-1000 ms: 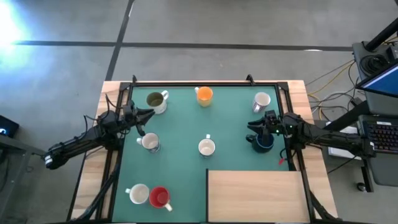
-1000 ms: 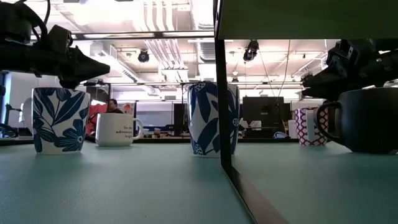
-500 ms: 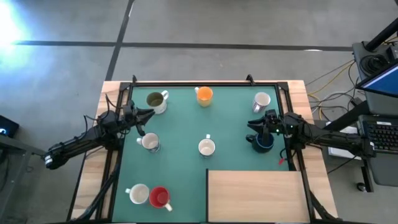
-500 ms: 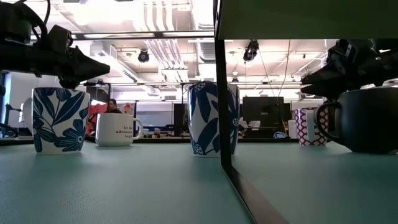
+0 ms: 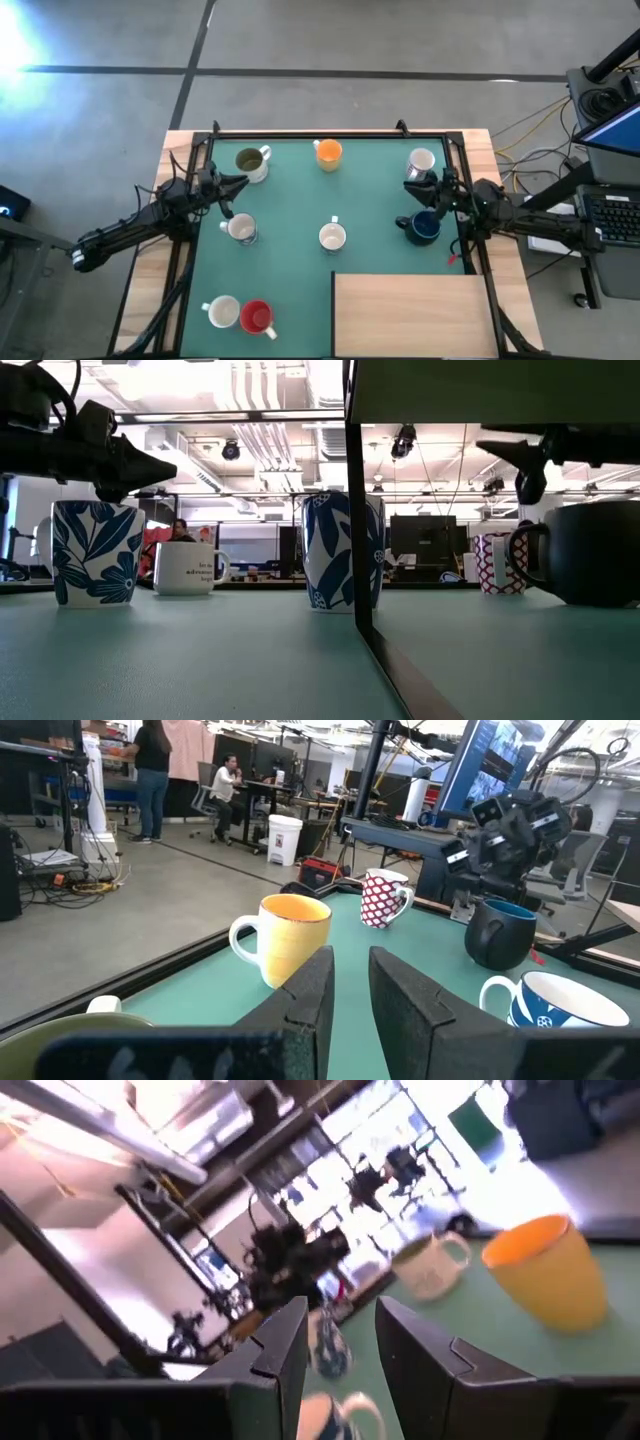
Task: Place coffee mugs
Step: Put the red patterned mug on the shelf
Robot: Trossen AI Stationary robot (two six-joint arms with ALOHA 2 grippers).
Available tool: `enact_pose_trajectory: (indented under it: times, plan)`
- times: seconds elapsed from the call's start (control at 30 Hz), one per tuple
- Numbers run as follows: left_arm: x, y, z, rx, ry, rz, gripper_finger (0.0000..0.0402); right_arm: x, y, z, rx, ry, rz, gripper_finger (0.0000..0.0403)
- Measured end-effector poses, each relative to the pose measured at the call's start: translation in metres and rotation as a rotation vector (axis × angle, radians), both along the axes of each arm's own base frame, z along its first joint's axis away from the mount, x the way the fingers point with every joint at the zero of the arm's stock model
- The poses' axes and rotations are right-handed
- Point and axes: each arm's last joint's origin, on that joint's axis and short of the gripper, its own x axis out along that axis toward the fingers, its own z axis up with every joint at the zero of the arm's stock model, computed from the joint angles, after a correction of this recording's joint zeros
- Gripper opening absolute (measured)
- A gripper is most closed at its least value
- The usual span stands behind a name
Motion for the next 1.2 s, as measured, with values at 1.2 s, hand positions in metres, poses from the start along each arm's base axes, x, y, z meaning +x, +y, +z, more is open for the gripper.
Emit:
enact_pose_trajectory:
  times: [1.2]
  plan:
    - [0.0, 0.0, 0.0, -0.001, 0.001, 0.001, 0.0049, 0.083, -0.07, 0.097, 0.051, 1.321, -0.376, 0.0109]
